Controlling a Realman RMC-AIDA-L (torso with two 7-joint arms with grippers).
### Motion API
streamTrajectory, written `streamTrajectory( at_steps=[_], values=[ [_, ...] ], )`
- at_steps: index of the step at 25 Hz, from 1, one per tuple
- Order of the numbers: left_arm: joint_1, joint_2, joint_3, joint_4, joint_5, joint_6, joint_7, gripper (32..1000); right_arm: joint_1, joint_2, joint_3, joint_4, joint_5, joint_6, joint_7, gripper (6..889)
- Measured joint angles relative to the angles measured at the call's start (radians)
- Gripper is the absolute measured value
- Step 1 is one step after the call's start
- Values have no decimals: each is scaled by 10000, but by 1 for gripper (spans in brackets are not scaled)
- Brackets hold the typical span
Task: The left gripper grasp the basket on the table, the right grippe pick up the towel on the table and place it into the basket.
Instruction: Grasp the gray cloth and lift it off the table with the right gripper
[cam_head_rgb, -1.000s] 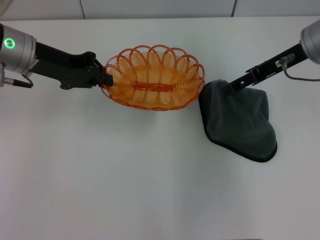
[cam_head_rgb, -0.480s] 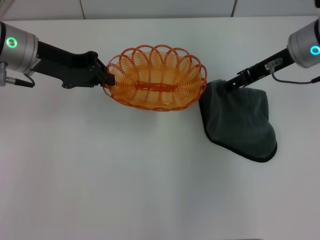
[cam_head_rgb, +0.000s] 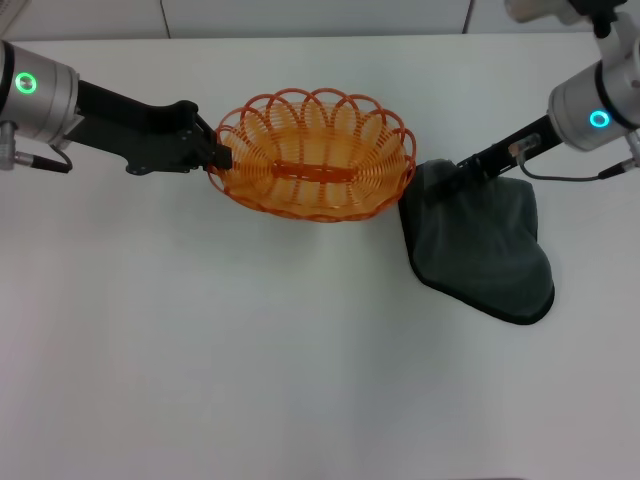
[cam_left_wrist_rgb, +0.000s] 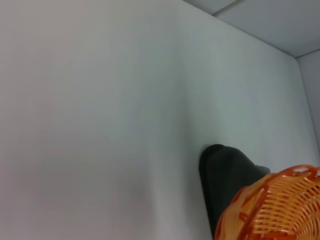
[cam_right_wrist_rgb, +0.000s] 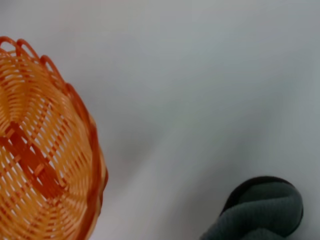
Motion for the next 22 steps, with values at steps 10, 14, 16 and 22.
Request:
streamTrajectory(
  at_steps=[10,14,16,22],
  values=[
    [-6,-25,-27,0,1,-14,15,74,22,-4,-346,474,0,612,45,703],
    [-21,-40,-19,0,0,-13,25,74,20,-5,-363,488,0,616,46,700],
    [-28,-41,-13,0,1,-14,31,74,19,-4,-410,530,-3,616,46,699],
    [-74,-53,26,0,1,-11,32,74,19,-4,-501,589,-11,625,68,694]
  ],
)
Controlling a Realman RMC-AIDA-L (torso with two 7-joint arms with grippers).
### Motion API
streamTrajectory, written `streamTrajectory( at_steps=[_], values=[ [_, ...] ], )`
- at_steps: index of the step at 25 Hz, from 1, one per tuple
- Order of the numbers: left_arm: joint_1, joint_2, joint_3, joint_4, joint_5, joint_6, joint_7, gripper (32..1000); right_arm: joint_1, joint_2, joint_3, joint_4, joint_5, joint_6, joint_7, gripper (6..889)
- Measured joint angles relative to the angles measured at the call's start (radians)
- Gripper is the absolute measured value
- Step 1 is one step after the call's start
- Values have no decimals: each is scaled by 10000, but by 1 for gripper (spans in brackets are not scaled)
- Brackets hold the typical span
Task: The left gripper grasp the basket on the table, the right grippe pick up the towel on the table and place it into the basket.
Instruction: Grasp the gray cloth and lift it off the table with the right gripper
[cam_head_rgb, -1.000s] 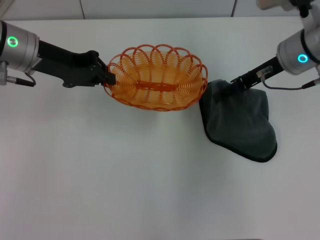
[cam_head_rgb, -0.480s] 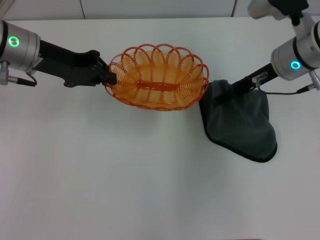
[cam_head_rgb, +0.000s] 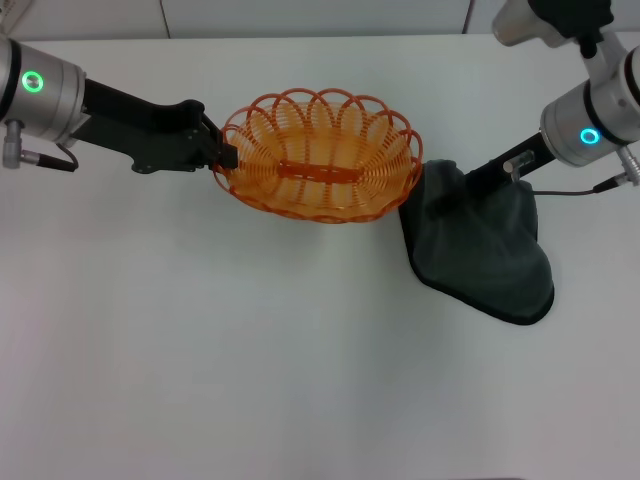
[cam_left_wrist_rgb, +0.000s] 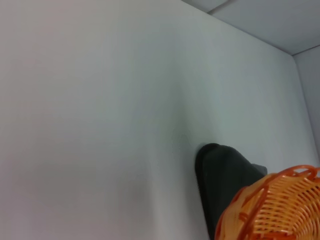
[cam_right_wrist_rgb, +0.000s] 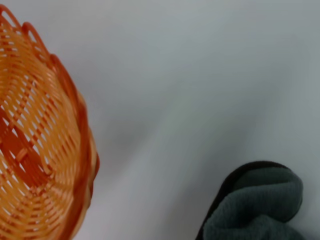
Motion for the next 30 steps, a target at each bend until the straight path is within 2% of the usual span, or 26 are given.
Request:
streamTrajectory(
  at_steps=[10,20,26,30],
  values=[
    [-14,0,-53,0,0,25,75,74,-30,-8,-8,7,-14,114,132,687],
    [-25,-16,-68,0,0,25,80,74,-29,1,-8,8,-127,149,244,244],
    [-22,-16,-68,0,0,23,92,74,-35,-15,-8,7,-128,149,216,86],
    [-2,-16,-68,0,0,20,92,74,-30,-16,-8,-47,-128,55,173,86]
  ],
)
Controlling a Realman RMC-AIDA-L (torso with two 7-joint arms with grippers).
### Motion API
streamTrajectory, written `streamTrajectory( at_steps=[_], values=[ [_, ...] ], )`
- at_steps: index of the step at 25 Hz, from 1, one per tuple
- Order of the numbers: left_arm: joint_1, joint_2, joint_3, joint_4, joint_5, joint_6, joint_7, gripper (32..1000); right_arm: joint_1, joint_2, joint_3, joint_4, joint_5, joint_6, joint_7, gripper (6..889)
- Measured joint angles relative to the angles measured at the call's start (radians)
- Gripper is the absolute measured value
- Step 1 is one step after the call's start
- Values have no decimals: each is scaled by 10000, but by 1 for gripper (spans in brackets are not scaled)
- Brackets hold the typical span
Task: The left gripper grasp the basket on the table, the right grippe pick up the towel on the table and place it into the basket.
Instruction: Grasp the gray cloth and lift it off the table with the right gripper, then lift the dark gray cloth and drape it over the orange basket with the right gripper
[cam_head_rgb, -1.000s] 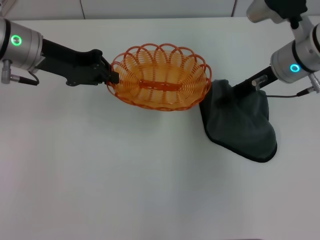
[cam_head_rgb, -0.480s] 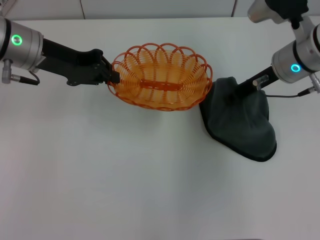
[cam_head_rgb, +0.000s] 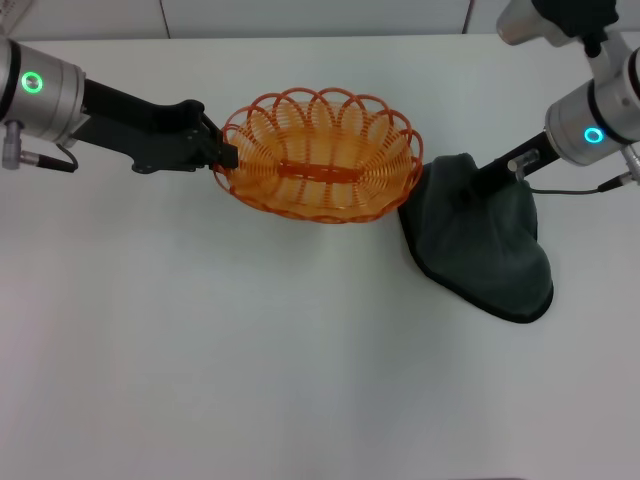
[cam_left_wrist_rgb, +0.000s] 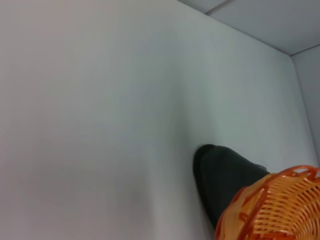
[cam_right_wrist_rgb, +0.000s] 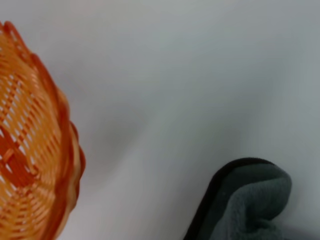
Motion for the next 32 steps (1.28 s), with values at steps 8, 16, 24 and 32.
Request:
streamTrajectory(
  at_steps=[8,16,24,32],
  values=[
    [198,72,-2,0,1,-53,0,74,-116,-64,122,-908,90,-1285,-234,85],
    [304,115,-15,0,60,-125,-64,74,-271,-352,1136,-2778,110,-3686,-696,84],
    [320,130,-15,0,103,-171,-94,74,-279,-1043,1826,-3660,1424,-5873,-980,85],
    [323,128,-8,1,109,-230,-93,74,-156,-2047,1832,-3646,4191,-7403,-901,87]
  ],
)
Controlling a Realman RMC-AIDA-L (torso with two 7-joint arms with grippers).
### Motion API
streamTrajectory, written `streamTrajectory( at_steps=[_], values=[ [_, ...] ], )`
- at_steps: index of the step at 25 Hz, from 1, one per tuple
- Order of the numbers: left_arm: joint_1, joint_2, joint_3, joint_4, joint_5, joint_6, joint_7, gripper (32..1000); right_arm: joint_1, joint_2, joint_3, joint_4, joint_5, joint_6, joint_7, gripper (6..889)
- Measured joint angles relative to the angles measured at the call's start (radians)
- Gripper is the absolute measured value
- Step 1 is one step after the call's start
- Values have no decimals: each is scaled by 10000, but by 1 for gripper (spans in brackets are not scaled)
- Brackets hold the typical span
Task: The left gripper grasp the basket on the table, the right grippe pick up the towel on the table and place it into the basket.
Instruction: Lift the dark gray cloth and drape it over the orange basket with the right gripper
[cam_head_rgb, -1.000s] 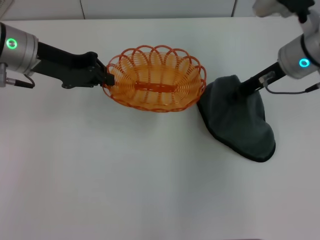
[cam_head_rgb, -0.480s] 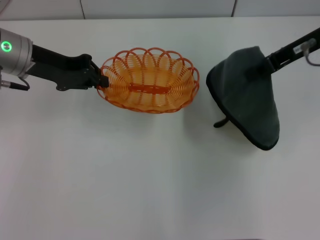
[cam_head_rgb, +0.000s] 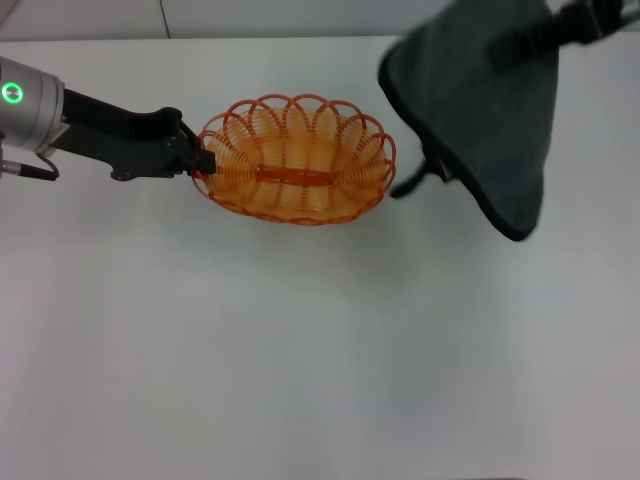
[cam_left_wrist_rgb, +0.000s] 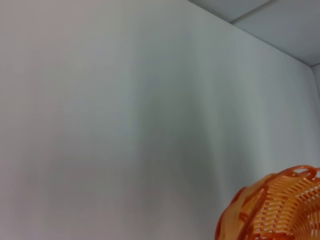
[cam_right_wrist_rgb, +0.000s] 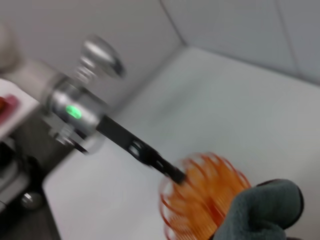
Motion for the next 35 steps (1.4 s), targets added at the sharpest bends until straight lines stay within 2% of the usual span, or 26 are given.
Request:
streamTrajectory(
  at_steps=[3,9,13,18,22,28,33,35],
  values=[
    [0,-2,2,0,0,-1,0,74,157,-197,-3,87,939,-168,78,87],
    [-22,-26,5,0,1,-24,21,74,585,-154,-3,166,1329,111,106,88],
    [-35,-51,3,0,-1,-40,30,74,979,53,-78,460,1437,625,-112,89],
    [-65,-68,50,-1,-1,-51,32,74,1427,517,-217,708,1404,1293,-498,90],
    [-73,-68,65,0,-2,-68,29,74,1490,772,-1068,722,1386,1894,-565,90],
    [-78,-66,87,-1,-3,-100,12,74,1500,1129,-2590,810,1382,2919,-617,91],
    [-105,-69,86,0,-2,-99,8,74,1704,1423,-3272,1453,1299,3635,-1012,92],
    [-108,-72,85,-1,-2,-104,6,74,1736,1469,-3300,1552,1235,3724,-1108,92]
  ],
)
